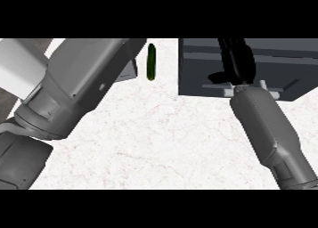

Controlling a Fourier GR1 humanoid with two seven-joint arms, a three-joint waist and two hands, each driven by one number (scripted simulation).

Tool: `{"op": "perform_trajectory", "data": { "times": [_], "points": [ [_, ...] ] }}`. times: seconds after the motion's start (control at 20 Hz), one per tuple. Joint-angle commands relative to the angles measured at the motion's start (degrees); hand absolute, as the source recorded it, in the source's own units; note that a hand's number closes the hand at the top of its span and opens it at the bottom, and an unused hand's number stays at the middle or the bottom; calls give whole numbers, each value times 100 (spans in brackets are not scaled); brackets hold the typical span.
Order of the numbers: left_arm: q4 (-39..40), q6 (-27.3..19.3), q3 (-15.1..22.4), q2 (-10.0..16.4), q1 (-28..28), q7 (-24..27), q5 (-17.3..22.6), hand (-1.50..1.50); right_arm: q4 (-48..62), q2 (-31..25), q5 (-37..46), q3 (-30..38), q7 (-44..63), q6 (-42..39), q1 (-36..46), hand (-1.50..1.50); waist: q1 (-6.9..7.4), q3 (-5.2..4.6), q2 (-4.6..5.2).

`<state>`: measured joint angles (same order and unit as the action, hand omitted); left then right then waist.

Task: Pick up the can, place it into the drawer and close the drawer

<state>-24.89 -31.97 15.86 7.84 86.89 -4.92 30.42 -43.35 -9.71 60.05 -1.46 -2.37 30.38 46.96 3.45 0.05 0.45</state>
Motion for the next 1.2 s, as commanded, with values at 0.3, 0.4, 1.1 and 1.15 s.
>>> {"op": "perform_trajectory", "data": {
  "times": [0.3, 0.4, 1.1, 1.15],
  "points": [
    [-885, 68, 175, 301, -516, -413, -147, -150, 1743, -119, 228, 462, 20, 844, 1408, -150, 320, -1, 48],
    [-1003, 184, 108, 501, -704, -432, -110, -150, 1929, -157, 150, 540, -135, 818, 1603, -150, 279, -1, 63],
    [-2074, 422, 153, 1031, -1442, -748, -112, -150, 2202, -178, -678, 1317, -1001, 544, 2347, -150, 345, 8, 58],
    [-2147, 291, 164, 1050, -1437, -854, -148, -150, 2269, -107, -618, 1272, -1062, 615, 2302, -150, 301, 7, 44]
  ]
}}
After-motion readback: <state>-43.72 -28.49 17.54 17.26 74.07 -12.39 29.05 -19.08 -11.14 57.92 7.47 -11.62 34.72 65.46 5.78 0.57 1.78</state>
